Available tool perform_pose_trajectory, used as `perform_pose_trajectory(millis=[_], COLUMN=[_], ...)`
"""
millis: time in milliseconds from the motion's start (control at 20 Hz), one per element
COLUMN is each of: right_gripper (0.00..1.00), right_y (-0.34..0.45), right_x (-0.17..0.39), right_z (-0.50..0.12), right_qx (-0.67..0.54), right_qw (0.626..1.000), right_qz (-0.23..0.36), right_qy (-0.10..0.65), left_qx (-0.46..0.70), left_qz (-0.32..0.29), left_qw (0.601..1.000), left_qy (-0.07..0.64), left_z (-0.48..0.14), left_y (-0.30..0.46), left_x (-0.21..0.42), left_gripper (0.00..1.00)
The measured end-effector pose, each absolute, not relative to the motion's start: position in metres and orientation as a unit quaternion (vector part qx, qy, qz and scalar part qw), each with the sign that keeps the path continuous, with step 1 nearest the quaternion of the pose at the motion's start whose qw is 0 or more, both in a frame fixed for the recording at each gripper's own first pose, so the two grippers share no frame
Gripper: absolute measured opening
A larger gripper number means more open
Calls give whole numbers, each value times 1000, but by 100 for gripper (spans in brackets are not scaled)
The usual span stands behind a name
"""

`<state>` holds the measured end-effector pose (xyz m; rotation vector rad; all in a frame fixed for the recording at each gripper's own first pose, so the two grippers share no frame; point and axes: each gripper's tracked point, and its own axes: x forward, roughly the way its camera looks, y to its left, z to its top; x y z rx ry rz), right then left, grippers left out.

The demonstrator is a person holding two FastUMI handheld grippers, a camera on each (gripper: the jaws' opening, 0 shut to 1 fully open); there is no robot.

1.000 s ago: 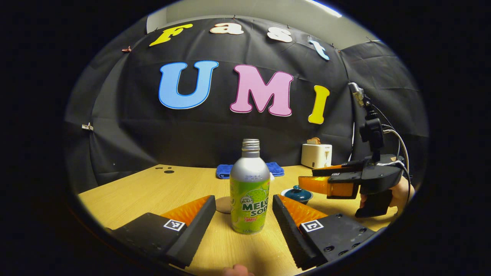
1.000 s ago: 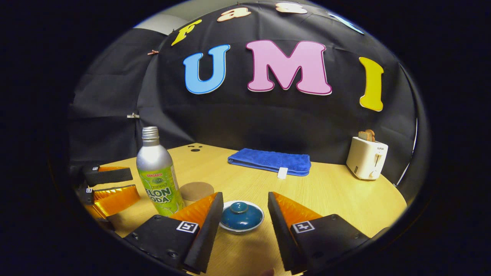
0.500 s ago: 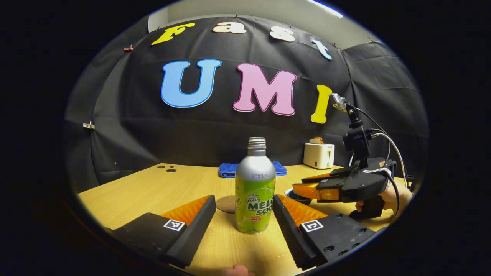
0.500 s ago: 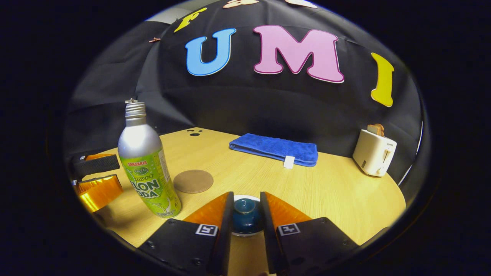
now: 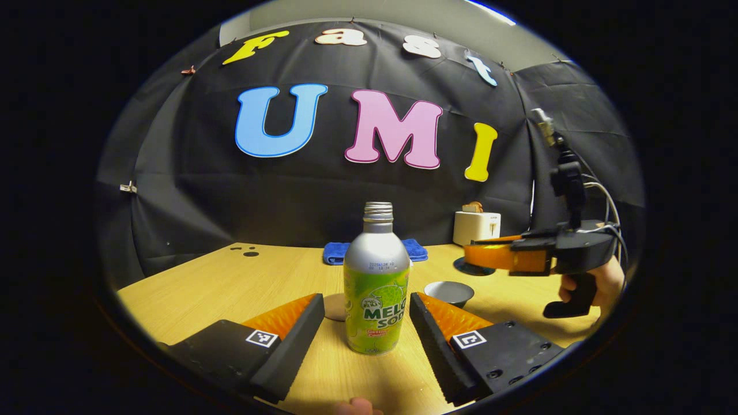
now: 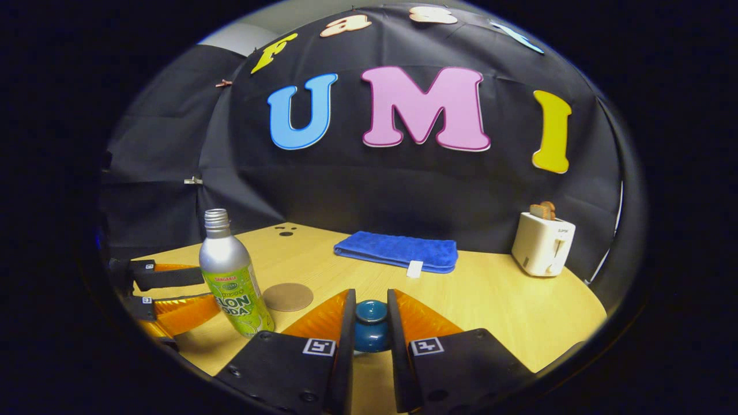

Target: Open the teacup lid with one hand, grasp the water bottle and pour water into the teacup with the other hand; after pouring, place the water bottle on the coaster and then close the teacup lid.

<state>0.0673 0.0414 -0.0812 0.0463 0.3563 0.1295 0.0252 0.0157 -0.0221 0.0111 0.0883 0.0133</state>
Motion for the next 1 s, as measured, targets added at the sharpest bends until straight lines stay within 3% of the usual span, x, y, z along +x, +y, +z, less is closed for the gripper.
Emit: perform_pose_trajectory(millis=[500,650,850,1000], right_gripper=[32,32,32,32], right_y=[-37,-51,-69,-75], right_x=[19,11,5,1], right_z=[-63,-60,-53,-47], right_qx=[13,17,13,24], right_qw=[988,988,989,990], right_qz=[-2,-13,-31,-33], right_qy=[155,152,143,136], left_qx=[6,39,195,369], left_qz=[14,14,25,43], left_qw=[998,997,979,927], left_qy=[53,57,48,45], left_z=[-31,-29,-10,7], left_y=[11,11,15,23], left_x=[62,69,68,78], left_gripper=[94,82,80,80])
